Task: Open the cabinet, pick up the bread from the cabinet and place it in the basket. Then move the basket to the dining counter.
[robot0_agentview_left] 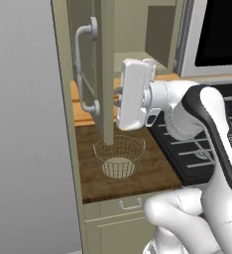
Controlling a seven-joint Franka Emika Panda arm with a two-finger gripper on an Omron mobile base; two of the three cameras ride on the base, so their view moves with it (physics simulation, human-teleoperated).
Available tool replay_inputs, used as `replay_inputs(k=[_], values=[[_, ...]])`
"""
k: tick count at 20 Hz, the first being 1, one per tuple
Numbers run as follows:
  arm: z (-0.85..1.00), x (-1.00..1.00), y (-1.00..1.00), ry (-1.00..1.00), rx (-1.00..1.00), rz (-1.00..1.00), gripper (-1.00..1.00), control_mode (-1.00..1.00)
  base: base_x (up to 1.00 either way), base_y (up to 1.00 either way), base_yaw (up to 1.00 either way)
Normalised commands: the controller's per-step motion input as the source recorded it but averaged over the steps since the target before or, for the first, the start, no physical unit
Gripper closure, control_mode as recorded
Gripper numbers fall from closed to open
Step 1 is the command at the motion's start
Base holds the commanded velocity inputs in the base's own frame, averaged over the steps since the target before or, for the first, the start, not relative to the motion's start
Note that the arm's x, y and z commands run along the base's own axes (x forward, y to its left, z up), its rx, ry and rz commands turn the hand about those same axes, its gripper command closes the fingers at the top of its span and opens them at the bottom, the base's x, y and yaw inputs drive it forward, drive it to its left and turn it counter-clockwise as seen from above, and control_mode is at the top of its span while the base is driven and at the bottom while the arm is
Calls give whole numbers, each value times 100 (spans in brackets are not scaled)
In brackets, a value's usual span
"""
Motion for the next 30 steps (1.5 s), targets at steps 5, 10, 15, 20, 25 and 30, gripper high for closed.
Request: replay_inputs(k=[5,10,15,20,25,30], values=[[30,1,-32,2,0,1,100,-100,0,0,0],[32,1,-97,-5,-2,3,100,-100,0,0,0],[-1,6,-73,-41,-18,1,100,-100,0,0,0],[-5,7,-78,-56,-23,0,100,-100,0,0,0],[21,2,-41,-28,-26,-1,100,-100,0,0,0],[16,2,2,-16,-18,-23,100,-100,0,0,0]])
